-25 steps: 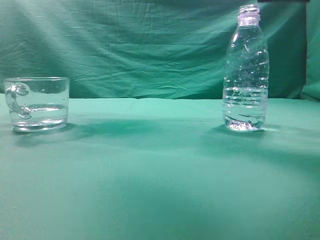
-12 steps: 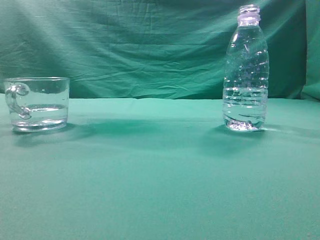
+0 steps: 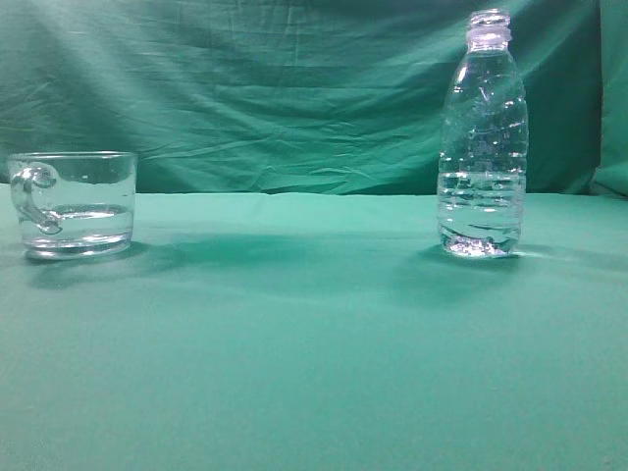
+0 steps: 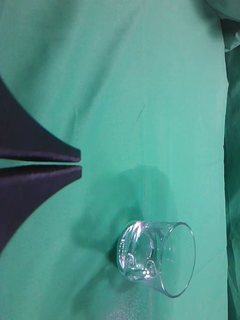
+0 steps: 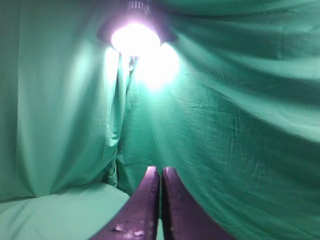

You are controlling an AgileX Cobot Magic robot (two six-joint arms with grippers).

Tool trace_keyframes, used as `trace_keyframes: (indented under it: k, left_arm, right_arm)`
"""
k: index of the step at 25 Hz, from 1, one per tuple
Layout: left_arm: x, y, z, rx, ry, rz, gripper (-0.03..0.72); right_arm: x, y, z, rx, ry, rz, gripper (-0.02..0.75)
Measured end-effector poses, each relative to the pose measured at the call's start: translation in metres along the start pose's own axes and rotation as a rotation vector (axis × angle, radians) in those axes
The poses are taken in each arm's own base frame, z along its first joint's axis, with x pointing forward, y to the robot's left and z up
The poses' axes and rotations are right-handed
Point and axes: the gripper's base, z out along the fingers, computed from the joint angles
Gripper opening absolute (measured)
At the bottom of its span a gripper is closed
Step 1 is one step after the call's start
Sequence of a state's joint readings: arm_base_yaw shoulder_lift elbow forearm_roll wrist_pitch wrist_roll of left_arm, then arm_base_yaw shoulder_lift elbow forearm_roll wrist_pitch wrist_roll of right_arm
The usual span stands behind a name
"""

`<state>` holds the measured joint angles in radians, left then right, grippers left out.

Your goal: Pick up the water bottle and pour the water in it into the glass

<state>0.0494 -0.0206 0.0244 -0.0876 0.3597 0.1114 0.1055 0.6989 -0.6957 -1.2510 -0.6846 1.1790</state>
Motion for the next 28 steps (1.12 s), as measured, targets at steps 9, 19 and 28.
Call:
trace_keyframes:
  k: [9,19,28]
  left_arm:
    - [0.000,0.000,0.000,0.000,0.000,0.000,0.000]
    - [0.000,0.000,0.000,0.000,0.000,0.000,0.000]
    - [0.000,0.000,0.000,0.000,0.000,0.000,0.000]
  right_arm:
    - [-0.016,-0.008,-0.033,0.322,-0.005,0.128,0.000]
    - [0.038,-0.036,-0.061,0.774,0.323,0.185,0.000]
    - [0.090,0.006,-0.102,0.629,0.447,0.052,0.000]
